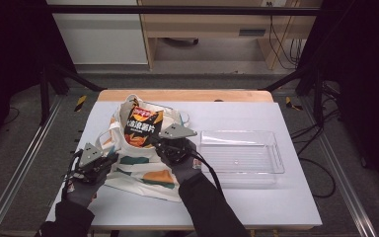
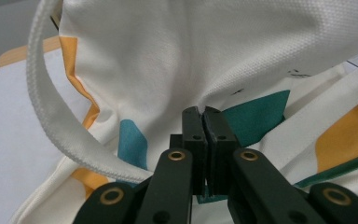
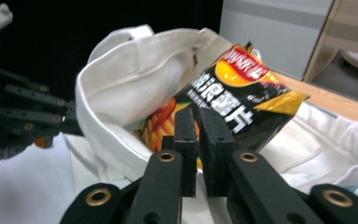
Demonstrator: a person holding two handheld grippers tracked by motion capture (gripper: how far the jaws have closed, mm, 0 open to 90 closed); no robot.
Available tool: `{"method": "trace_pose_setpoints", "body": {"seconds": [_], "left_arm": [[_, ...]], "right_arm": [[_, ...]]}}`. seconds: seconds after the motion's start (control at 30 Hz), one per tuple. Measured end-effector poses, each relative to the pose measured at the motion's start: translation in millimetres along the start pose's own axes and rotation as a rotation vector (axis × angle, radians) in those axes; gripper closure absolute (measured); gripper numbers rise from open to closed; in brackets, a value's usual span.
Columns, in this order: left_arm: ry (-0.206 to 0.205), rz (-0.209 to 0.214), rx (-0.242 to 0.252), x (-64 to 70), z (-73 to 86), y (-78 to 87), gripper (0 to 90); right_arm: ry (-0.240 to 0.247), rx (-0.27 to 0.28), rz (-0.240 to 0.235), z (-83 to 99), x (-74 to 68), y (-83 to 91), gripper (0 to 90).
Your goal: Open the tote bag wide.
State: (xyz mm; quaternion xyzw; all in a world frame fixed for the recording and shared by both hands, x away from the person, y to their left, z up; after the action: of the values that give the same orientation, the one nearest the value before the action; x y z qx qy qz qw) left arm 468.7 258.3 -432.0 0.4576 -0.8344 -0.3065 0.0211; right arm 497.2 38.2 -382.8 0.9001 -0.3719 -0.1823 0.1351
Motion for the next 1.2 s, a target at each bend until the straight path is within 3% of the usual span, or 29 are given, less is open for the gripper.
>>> {"method": "trace_pose_setpoints", "body": {"seconds": [0.17,0.4,0.6,0.73,0.87,0.93,1.07,1.2], "left_arm": [[0.017,-0.002,0.036,-2.2,-4.6,8.7,84.9],[0.038,-0.031,0.144,-9.1,-33.0,39.2,86.4],[0.027,-0.035,0.185,-12.7,-65.4,39.0,89.3],[-0.021,-0.028,0.16,-7.0,-92.3,25.1,89.5],[-0.044,-0.01,0.136,1.4,-103.6,9.6,89.5],[-0.095,-0.016,0.122,5.4,-106.9,-1.6,89.4],[-0.101,-0.001,0.041,5.6,-100.8,-21.4,89.4],[-0.089,0.003,0.004,1.9,-89.2,-23.3,89.4]], "right_arm": [[0.008,-0.028,0.003,11.7,-4.1,-4.6,89.1],[0.029,-0.055,0.005,27.7,-9.0,-7.0,89.7],[0.028,-0.077,0.008,40.6,-13.2,-9.3,90.0],[0.03,-0.083,0.007,48.0,-15.0,-11.3,90.0],[0.026,-0.085,0.006,51.3,-15.2,-11.7,90.0],[0.03,-0.084,0.002,53.3,-15.3,-11.2,90.0],[0.043,-0.095,0.001,55.2,-15.8,-10.5,90.0],[0.054,-0.1,-0.003,56.5,-16.6,-8.7,90.0]]}}
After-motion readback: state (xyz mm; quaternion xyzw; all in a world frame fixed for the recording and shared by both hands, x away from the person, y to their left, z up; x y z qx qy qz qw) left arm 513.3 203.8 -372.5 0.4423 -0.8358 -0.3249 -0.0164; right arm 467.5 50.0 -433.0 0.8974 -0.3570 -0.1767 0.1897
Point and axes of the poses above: each handheld gripper's, and its own axes: y roughly backward along the jaws, z roughly out of its underside, x roughly to its right, the point moved 4 cm from there along -y, roughly forward along the jaws, and after that the axes turned 11 degrees about -y, right-handed, at the moved point
